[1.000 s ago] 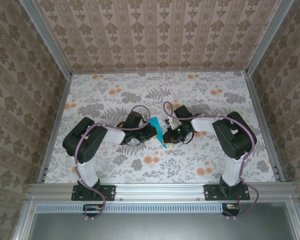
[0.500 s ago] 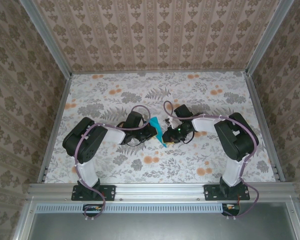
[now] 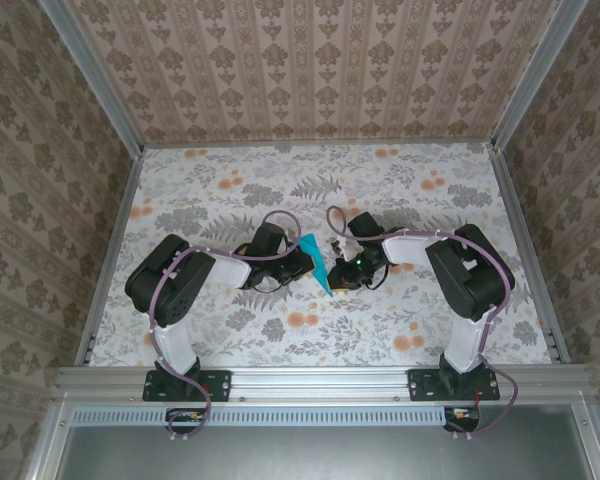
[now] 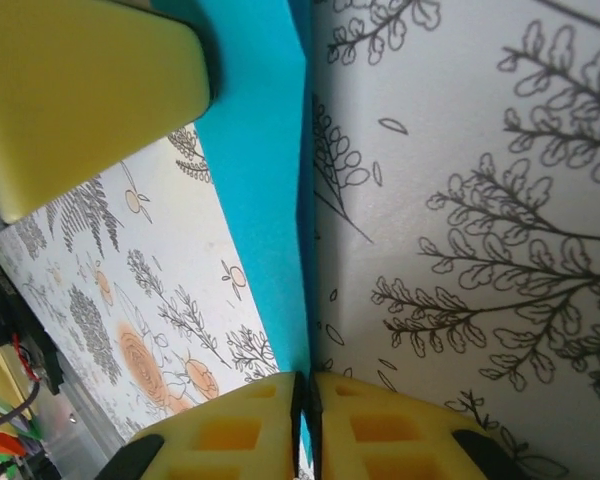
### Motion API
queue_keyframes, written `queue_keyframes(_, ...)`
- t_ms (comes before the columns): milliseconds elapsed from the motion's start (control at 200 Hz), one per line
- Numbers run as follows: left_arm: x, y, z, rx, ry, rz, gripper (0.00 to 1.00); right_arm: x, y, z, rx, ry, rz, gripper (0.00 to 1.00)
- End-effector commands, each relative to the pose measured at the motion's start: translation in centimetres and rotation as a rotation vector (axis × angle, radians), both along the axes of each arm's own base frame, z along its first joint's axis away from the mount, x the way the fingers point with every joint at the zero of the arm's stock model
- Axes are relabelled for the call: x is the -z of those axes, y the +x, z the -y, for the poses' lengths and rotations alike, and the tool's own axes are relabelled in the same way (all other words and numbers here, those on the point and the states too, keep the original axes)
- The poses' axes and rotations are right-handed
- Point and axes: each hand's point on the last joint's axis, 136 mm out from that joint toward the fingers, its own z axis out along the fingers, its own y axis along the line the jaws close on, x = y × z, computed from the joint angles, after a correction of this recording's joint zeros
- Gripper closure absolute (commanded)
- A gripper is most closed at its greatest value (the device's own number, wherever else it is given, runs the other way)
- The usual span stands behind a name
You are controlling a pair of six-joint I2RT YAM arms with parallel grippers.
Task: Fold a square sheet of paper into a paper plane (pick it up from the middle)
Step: Fold the wing for the fifth time at the center of the table.
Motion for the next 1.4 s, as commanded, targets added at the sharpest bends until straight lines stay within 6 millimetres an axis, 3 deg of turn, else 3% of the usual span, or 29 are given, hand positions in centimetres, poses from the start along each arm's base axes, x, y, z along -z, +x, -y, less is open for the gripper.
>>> queue_keyframes(0, 3.1, -1.5, -1.8, -0.030, 0.111, -0.094, 0.91, -0.1, 0.1, 0.3, 0.007, -0.040, 0.018, 0.78)
queue_keyframes(190, 3.1, -1.5, -1.9, -0.030, 0.113, -0.092, 0.91, -3.5, 1.1, 1.3, 0.050, -0.057, 0.157, 0.66)
queue_keyframes(275, 3.2, -1.5, -1.9, -0.033, 0.117, -0.093, 0.91, -4.6, 1.6, 1.6, 0.072, -0.060, 0.205, 0.67)
queue_keyframes(410, 3.2, -1.4, -2.0, -0.037, 0.119, -0.092, 0.92, -5.6, 1.6, -0.8, 0.063, 0.061, 0.186, 0.77)
queue_keyframes(615, 3.0, -1.4, -2.0, -0.038, 0.120, -0.091, 0.92, -3.9, 2.5, -2.9, 0.080, 0.114, 0.120, 0.92)
queue_keyframes(810, 3.1, -1.5, -2.1, -0.039, 0.125, -0.096, 0.92, -1.8, 2.6, -3.6, 0.087, 0.112, 0.055, 0.94)
queue_keyframes(1155, 4.3, -2.1, -3.2, -0.063, 0.189, -0.139, 1.00, 1.3, 0.5, -1.7, 0.049, -0.004, -0.020, 0.94)
queue_keyframes(1395, 5.9, -3.1, -5.1, -0.081, 0.296, -0.186, 1.00, 1.5, -1.8, -0.8, 0.000, -0.004, -0.053, 0.95)
